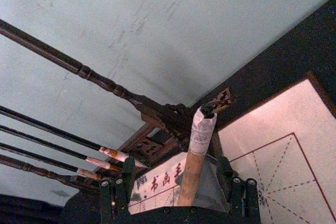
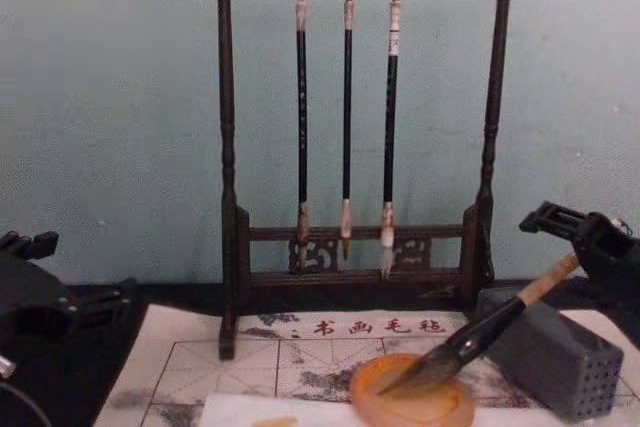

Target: Pick up the brush from the inkstone, write on the paper, then place the brush back to its original position.

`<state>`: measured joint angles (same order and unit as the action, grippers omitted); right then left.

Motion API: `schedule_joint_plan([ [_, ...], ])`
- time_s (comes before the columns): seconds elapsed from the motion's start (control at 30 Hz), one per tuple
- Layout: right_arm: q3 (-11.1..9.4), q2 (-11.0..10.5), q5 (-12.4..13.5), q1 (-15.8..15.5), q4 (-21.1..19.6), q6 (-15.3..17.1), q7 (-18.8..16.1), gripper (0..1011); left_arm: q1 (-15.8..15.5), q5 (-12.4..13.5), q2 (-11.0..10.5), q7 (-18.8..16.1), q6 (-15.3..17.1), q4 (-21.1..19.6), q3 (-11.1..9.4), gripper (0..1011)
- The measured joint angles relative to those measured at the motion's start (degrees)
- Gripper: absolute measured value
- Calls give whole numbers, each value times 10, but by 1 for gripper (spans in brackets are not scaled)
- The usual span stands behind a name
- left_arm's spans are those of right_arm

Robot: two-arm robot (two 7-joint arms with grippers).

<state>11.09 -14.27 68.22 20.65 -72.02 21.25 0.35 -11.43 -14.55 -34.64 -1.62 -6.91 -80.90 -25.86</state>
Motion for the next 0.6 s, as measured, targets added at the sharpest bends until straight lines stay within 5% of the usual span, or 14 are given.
schedule_joint_plan([
  [0.47,2,-1,2,0,0,-3,3,1002,0,0,0,0,0,0,0,1001],
  [0.6,1,-1,1,0,0,-2,3,927,0,0,0,0,0,0,0,1001],
])
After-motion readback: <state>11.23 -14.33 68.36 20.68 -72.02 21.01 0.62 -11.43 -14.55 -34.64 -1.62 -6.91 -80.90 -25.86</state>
